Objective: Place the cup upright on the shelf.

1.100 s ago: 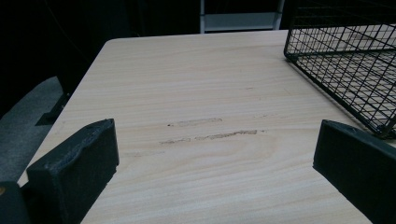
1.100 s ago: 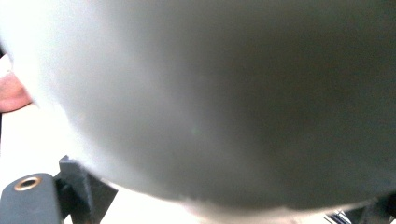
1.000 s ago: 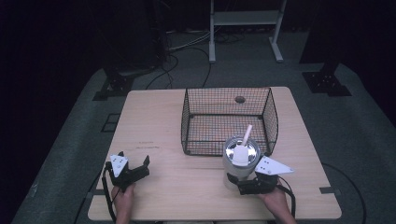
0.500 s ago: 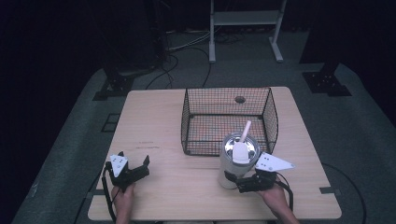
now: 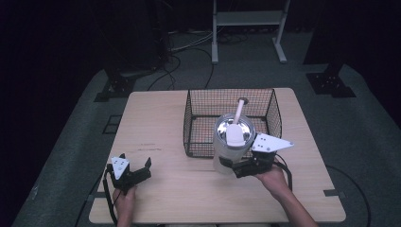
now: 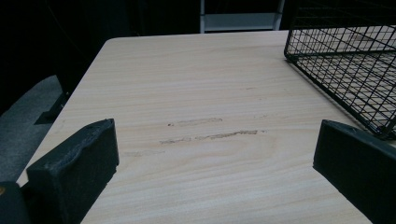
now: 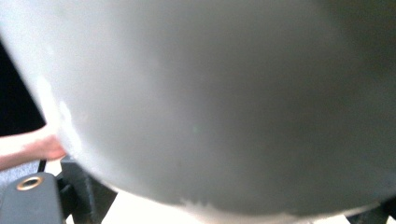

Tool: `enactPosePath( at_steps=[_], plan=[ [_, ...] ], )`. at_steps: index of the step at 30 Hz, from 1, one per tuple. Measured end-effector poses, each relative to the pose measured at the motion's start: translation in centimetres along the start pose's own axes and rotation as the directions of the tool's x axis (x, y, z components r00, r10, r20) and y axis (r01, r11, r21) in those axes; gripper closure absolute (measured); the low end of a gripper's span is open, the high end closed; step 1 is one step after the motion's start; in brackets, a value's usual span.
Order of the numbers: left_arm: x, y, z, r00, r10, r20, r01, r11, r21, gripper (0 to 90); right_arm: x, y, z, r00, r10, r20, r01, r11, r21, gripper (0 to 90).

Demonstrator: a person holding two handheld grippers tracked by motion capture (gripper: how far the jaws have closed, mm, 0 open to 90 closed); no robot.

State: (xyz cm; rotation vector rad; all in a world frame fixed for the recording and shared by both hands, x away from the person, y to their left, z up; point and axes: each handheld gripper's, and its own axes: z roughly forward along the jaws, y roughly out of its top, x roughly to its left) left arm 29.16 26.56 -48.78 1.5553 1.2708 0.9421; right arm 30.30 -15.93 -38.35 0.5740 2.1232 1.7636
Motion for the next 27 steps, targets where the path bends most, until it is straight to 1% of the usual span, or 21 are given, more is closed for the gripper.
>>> enactPosePath(
  at_steps=[4, 6, 10, 13, 18, 21, 22, 23, 24, 27],
  plan=[
    [0.0, 0.0, 0.0, 1.0, 0.0, 0.0, 0.0, 1.0, 0.0, 0.0, -1.0, 1.2, 0.6, 0.9999, 0.012, 0.002, -0.012, 1.0, -0.01, 9.3],
    [0.0, 0.0, 0.0, 1.0, 0.0, 0.0, 0.0, 1.0, -0.001, 0.0, -1.6, 2.0, 1.1, 0.9999, 0.005, 0.01, -0.005, 1.0, -0.013, 9.3],
    [0.0, 0.0, 0.0, 1.0, -0.006, 0.0, 0.006, 1.0, -0.003, 0.0, -2.8, 3.3, 2.1, 1.0, -0.006, 0.006, 0.007, 1.0, -0.018, 9.4],
    [0.0, 0.0, 0.0, 1.0, -0.003, 0.001, 0.003, 1.0, -0.004, 0.0, -3.7, 4.0, 2.9, 0.9999, -0.011, 0.009, 0.011, 1.0, -0.016, 9.3],
    [0.0, 0.0, 0.0, 1.0, -0.005, 0.001, 0.005, 1.0, -0.005, 0.0, -5.3, 4.9, 4.4, 0.9998, -0.014, 0.017, 0.014, 1.0, -0.013, 9.3],
    [0.0, 0.0, 0.1, 1.0, -0.005, 0.001, 0.005, 1.0, -0.007, 0.0, -6.2, 5.4, 5.2, 0.9998, -0.012, 0.016, 0.012, 1.0, 0.001, 9.3],
    [0.0, 0.0, 0.1, 1.0, -0.005, 0.002, 0.005, 1.0, -0.007, 0.0, -6.5, 5.6, 5.6, 0.9995, -0.026, 0.017, 0.026, 1.0, 0.003, 9.3],
    [0.1, 0.0, 0.0, 1.0, -0.005, 0.003, 0.005, 1.0, -0.005, 0.0, -6.7, 5.7, 5.8, 0.9996, -0.023, 0.019, 0.023, 1.0, 0.009, 9.3],
    [0.1, 0.0, 0.0, 1.0, -0.005, 0.002, 0.005, 1.0, -0.005, 0.0, -7.0, 5.9, 6.2, 0.9993, -0.033, 0.019, 0.033, 0.999, 0.012, 9.3],
    [0.1, 0.0, 0.0, 1.0, -0.006, 0.003, 0.006, 1.0, -0.005, 0.0, -7.7, 6.1, 7.1, 0.9991, -0.039, 0.016, 0.039, 0.999, 0.019, 9.3]
  ],
)
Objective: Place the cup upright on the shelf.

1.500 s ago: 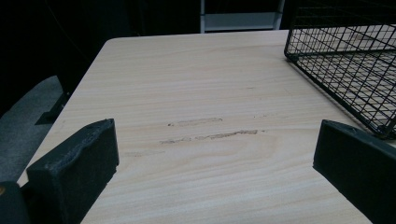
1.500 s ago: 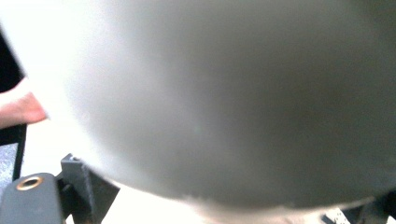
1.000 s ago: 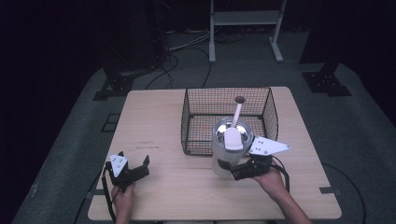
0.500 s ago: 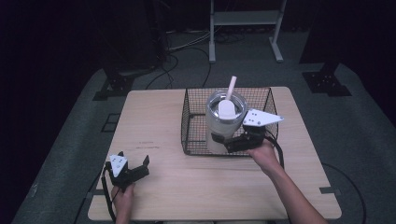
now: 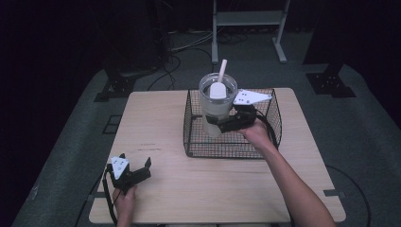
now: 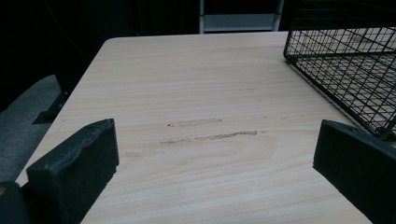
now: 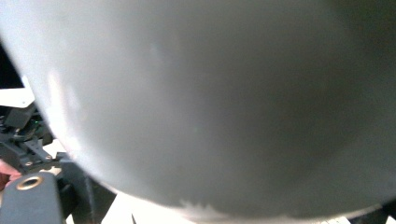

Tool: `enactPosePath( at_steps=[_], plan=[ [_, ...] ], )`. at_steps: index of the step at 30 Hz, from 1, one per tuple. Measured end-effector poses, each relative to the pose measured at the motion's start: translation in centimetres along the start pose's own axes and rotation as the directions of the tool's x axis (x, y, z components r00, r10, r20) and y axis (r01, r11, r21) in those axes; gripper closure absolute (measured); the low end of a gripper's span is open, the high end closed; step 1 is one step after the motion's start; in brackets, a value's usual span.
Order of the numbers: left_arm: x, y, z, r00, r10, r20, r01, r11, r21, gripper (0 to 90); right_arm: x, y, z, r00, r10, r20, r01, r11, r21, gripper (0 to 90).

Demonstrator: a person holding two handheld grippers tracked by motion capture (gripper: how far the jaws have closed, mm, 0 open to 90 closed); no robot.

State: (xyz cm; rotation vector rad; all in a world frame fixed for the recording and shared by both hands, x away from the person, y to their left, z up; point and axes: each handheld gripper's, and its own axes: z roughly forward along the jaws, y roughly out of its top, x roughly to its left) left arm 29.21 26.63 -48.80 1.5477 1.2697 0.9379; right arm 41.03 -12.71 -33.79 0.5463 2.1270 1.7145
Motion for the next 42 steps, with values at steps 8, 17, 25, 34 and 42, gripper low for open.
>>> enactPosePath(
  at_steps=[8, 17, 25, 34, 42],
  plan=[
    [0.0, 0.0, 0.0, 1.0, -0.003, 0.002, 0.003, 1.0, -0.003, 0.0, -1.4, -0.7, 2.7, 0.9996, 0.003, -0.028, -0.003, 1.0, 0.025, 9.3],
    [0.0, 0.0, 0.0, 1.0, 0.0, 0.002, 0.0, 1.0, -0.004, 0.0, -3.1, -1.9, 5.4, 0.9979, 0.014, -0.063, -0.011, 0.999, 0.051, 9.3],
    [0.0, 0.0, 0.0, 1.0, -0.001, 0.003, 0.001, 1.0, -0.005, 0.0, -4.1, -3.2, 6.8, 0.9958, 0.032, -0.086, -0.026, 0.997, 0.073, 9.3],
    [0.0, 0.0, 0.0, 1.0, 0.0, 0.003, 0.0, 1.0, -0.006, 0.0, -5.2, -4.9, 7.9, 0.9935, 0.072, -0.088, -0.062, 0.991, 0.121, 9.3],
    [0.1, 0.0, 0.0, 1.0, -0.002, 0.004, 0.002, 1.0, -0.007, 0.0, -5.7, -6.0, 8.6, 0.9929, 0.075, -0.092, -0.059, 0.985, 0.165, 9.3]
  ],
)
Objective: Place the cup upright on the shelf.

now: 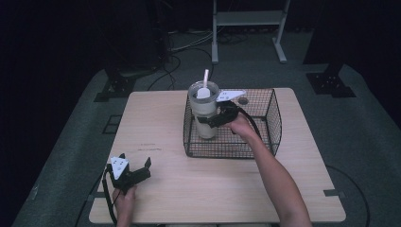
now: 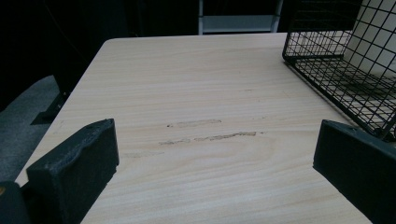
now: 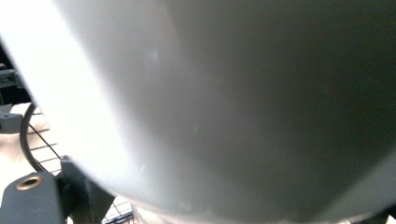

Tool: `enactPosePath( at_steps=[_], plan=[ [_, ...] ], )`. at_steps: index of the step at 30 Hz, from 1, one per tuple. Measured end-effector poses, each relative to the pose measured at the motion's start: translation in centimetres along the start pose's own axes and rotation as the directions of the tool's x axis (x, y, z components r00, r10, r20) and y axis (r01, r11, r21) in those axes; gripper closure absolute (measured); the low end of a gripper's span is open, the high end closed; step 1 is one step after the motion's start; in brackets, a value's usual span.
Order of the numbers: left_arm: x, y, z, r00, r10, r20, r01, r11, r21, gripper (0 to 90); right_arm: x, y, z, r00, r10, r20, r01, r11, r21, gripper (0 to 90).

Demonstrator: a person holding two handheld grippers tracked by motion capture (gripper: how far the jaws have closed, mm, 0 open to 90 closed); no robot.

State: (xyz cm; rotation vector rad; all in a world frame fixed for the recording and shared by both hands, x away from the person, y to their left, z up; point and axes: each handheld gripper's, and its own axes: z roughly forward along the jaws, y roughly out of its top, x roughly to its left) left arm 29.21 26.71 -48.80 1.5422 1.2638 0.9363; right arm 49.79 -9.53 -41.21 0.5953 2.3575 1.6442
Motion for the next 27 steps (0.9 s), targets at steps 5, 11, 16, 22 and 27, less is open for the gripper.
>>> enactPosePath(
  at_steps=[5, 11, 16, 22, 27],
  plan=[
    [0.0, 0.0, 0.0, 1.0, 0.001, 0.0, -0.001, 1.0, 0.0, 0.0, -0.3, -0.5, 0.5, 0.9997, 0.007, -0.022, -0.007, 1.0, 0.013, 9.2],
    [-0.1, 0.0, 0.0, 1.0, -0.002, 0.001, 0.002, 1.0, -0.002, 0.0, -0.6, -1.0, 0.8, 0.9996, -0.003, -0.028, 0.004, 0.999, 0.042, 9.2],
    [-0.1, 0.0, 0.0, 1.0, -0.001, 0.001, 0.001, 1.0, -0.002, 0.0, -0.7, -1.2, 0.9, 0.9993, -0.011, -0.035, 0.013, 0.998, 0.061, 9.2],
    [-0.1, 0.0, 0.0, 1.0, 0.002, 0.002, -0.002, 1.0, -0.001, 0.0, -1.1, -1.6, 0.8, 0.9997, -0.013, -0.023, 0.014, 0.999, 0.053, 9.1],
    [-0.1, 0.0, 0.0, 1.0, -0.001, 0.002, 0.001, 1.0, -0.006, 0.0, -1.1, -1.7, 0.7, 0.9995, -0.024, -0.021, 0.025, 0.998, 0.051, 9.0]
  ],
)
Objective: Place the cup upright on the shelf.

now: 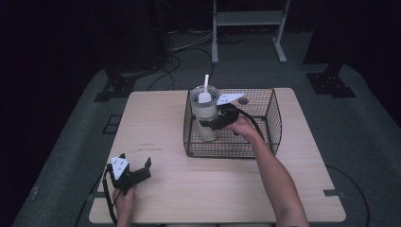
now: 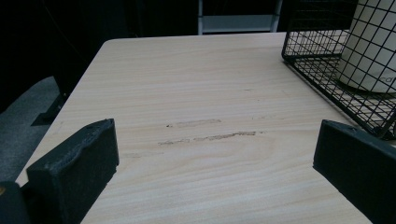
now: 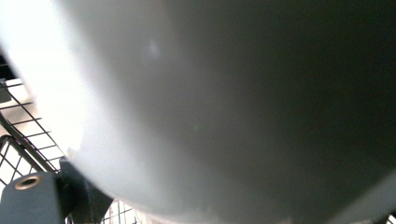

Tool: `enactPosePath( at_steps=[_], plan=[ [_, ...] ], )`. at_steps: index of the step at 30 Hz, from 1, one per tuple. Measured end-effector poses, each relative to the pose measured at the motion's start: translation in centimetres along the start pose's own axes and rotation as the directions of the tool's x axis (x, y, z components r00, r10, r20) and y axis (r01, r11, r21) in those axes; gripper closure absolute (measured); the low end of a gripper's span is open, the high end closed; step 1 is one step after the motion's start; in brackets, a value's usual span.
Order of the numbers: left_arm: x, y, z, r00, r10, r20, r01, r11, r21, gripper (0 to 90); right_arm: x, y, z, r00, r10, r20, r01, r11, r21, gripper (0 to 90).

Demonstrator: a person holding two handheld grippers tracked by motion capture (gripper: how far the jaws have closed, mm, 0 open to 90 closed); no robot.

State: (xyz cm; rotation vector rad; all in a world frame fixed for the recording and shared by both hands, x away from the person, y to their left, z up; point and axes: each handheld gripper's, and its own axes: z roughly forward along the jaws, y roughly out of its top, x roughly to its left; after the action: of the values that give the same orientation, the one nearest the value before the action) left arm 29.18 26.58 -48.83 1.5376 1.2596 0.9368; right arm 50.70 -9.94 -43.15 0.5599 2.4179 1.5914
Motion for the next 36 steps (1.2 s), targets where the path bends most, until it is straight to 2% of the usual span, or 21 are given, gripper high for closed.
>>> enactPosePath(
  at_steps=[17, 36],
  plan=[
    [0.0, 0.0, 0.0, 0.9999, 0.015, 0.001, -0.015, 0.9999, 0.007, 0.0, -0.1, -0.3, -0.7, 0.9999, -0.001, 0.016, 0.001, 1.0, -0.002, 8.3],
    [-0.1, 0.0, 0.0, 0.9998, 0.021, -0.002, -0.021, 0.9998, 0.008, 0.0, -0.1, -0.7, -2.0, 0.9997, 0.0, 0.024, -0.001, 1.0, 0.023, 7.9]
  ],
)
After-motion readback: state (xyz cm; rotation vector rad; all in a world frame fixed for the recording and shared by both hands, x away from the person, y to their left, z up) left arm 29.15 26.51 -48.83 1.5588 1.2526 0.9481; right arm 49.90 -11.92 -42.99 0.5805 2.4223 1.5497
